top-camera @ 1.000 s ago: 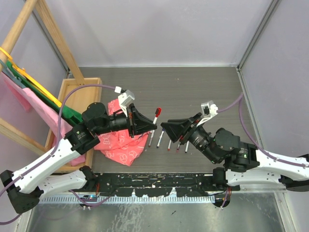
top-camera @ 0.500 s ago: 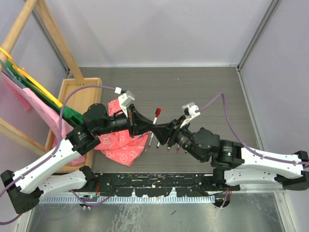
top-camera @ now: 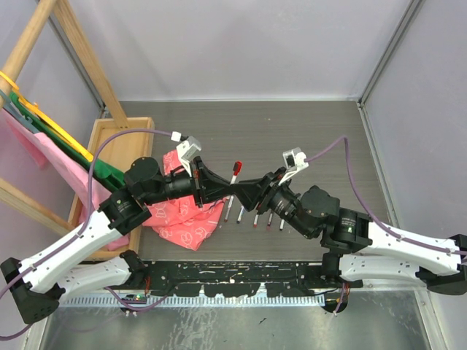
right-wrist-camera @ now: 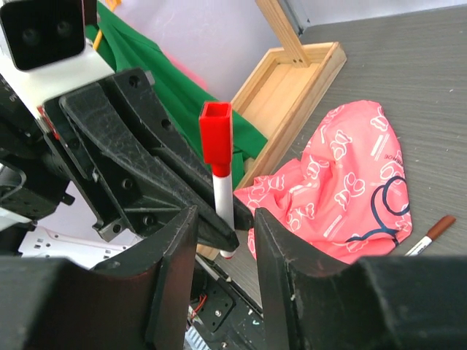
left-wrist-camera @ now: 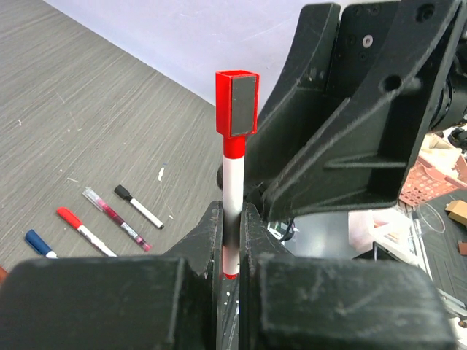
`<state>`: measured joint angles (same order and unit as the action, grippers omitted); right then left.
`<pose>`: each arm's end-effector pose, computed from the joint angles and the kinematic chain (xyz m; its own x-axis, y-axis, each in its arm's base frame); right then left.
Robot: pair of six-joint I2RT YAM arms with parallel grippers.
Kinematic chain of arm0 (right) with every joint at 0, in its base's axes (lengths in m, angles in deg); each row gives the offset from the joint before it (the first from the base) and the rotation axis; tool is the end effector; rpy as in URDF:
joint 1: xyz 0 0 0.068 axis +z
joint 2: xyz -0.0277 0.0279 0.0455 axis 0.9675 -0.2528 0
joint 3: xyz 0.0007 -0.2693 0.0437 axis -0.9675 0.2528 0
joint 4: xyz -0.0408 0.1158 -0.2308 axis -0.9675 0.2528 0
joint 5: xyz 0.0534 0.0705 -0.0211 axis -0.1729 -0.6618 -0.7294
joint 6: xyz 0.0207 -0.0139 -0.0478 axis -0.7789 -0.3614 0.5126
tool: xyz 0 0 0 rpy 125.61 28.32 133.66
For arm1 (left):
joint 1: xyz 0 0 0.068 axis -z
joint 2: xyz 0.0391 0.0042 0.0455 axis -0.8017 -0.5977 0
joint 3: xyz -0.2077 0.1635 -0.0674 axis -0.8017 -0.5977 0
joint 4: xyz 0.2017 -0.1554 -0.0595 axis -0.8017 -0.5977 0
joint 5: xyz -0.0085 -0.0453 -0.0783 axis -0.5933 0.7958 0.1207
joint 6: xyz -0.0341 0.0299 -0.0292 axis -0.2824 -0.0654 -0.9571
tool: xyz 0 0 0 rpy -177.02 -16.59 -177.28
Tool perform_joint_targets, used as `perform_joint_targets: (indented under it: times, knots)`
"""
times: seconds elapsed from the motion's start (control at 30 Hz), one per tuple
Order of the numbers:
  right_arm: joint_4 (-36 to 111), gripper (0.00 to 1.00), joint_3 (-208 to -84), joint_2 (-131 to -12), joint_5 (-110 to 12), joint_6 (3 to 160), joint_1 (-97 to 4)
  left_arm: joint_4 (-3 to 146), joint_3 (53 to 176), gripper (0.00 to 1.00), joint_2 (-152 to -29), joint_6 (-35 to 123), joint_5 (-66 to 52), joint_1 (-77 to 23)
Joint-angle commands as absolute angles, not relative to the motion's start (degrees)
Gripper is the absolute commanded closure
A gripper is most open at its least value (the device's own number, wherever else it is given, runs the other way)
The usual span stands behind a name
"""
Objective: Insert the pens into the pen caps
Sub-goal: Place the pen at the center of the board.
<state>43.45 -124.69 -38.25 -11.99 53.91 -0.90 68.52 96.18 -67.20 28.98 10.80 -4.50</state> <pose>0.0662 0.1729 0.3959 -0.3999 0.3971 -0.8260 -0.5828 0.5853 0.5636 0.1253 -0.1670 0.3904 -0.4256 -0.1224 -0.8966 0.8671 0.2283 -0.4427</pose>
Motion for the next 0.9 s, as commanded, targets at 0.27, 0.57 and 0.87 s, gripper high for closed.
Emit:
perform_joint_targets:
  times: [0.27, 0.57, 0.87]
  knots:
    - [39.31, 0.58, -125.91, -36.82, -8.96, 53.27, -1.48, 72.66, 95.89, 1.00, -65.94, 28.26, 12.47, -4.13]
    - [38.01, 0.71, -126.03, -39.53, -11.74, 51.83, -2.68, 73.10, 95.49, 1.00, -65.24, 27.83, 12.91, -4.15]
    - [38.76, 0.94, -124.87, -38.76, -12.15, 50.72, -3.54, 72.96, 94.79, 0.97, -64.78, 27.34, 12.05, -4.16]
